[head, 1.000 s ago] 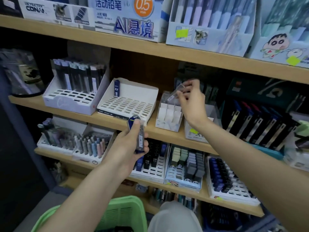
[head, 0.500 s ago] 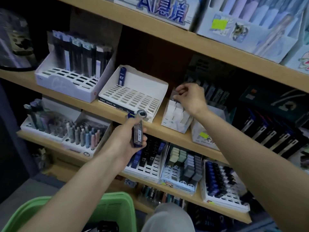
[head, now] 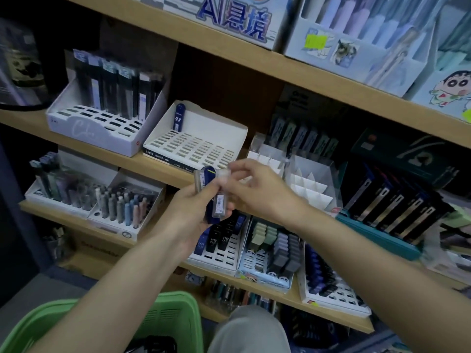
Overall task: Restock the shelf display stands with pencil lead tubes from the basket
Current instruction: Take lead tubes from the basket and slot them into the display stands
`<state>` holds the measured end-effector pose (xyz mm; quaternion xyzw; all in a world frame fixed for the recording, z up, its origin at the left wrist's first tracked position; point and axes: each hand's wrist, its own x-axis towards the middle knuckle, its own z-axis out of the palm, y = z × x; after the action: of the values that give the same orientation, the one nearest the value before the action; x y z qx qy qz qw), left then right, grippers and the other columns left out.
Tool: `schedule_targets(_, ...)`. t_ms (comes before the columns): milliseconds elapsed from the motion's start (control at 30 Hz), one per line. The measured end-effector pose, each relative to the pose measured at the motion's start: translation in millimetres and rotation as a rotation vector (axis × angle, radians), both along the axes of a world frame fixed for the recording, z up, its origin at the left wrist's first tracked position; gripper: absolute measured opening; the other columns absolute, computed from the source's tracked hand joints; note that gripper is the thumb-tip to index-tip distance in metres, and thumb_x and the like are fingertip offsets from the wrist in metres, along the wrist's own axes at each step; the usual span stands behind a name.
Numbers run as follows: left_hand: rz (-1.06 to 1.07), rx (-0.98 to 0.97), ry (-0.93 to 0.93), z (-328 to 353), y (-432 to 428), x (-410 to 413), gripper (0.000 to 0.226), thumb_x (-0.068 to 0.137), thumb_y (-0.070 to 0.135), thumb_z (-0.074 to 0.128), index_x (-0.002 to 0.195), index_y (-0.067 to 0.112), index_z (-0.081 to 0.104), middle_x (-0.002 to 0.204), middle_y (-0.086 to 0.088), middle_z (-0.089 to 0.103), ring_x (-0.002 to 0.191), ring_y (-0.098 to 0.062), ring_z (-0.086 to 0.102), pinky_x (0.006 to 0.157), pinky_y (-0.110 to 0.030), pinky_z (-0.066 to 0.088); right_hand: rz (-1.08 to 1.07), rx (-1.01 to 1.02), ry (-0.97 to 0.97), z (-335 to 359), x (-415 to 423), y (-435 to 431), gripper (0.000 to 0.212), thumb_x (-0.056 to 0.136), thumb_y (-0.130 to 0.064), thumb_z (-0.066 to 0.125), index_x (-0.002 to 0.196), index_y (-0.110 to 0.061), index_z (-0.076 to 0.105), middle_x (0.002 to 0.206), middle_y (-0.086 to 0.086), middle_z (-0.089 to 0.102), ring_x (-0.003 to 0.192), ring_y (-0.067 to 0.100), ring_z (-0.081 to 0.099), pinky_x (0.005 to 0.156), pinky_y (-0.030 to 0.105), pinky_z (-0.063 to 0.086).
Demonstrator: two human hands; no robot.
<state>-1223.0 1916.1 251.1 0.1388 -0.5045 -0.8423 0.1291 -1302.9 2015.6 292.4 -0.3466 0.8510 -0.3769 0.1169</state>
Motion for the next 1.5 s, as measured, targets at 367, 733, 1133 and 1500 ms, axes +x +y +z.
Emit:
schedule_targets(367,0.088,0.022,0.075,17.3,20.0,9.7,0.022,0.098,0.022,0.046,0.107,0.011,0.063,0.092,-0.004,0.074,0.084,-0.014,0.072,0.078,-0.03,0.058,-0.156,-0.415,0.008,24.9,2.4,32.0,0.016,0.083,-0.01,0.07,0.092,-0.017,0.058,0.083,0.001,0.066,0.065,0.007,0.066,0.058,0.022,0.057)
schedule_targets(733,0.12,-0.058,0.031,4.0,12.3,5.5,0.019,0.097,0.025,0.046,0.101,0.015,0.062,0.081,0.001,0.075,0.062,-0.012,0.068,0.058,-0.021,0.056,-0.444,-0.416,0.347,10.1,-88.5,3.0,0.017,0.096,-0.012,0.053,0.111,-0.006,0.058,0.107,0.006,0.062,0.102,0.021,0.061,0.091,0.038,0.052)
schedule_targets(1133,0.143,-0.072,0.03,-2.4,-5.3,2.9,0.027,0.098,0.029,0.044,0.105,0.014,0.065,0.078,0.0,0.073,0.054,-0.01,0.06,0.052,-0.018,0.051,-0.374,-0.174,0.505,17.1,-99.9,-13.8,0.024,0.093,-0.023,0.058,0.109,-0.006,0.062,0.101,0.008,0.065,0.096,0.024,0.061,0.084,0.038,0.05)
schedule_targets(1500,0.134,-0.059,0.014,-10.0,-8.7,-2.1,0.025,0.098,0.029,0.045,0.103,0.018,0.066,0.075,0.002,0.073,0.052,-0.008,0.06,0.051,-0.018,0.051,-0.319,-0.119,0.46,8.2,-106.8,-11.7,0.005,0.088,-0.021,0.066,0.092,-0.021,0.065,0.088,-0.009,0.063,0.078,0.004,0.058,0.076,0.025,0.051)
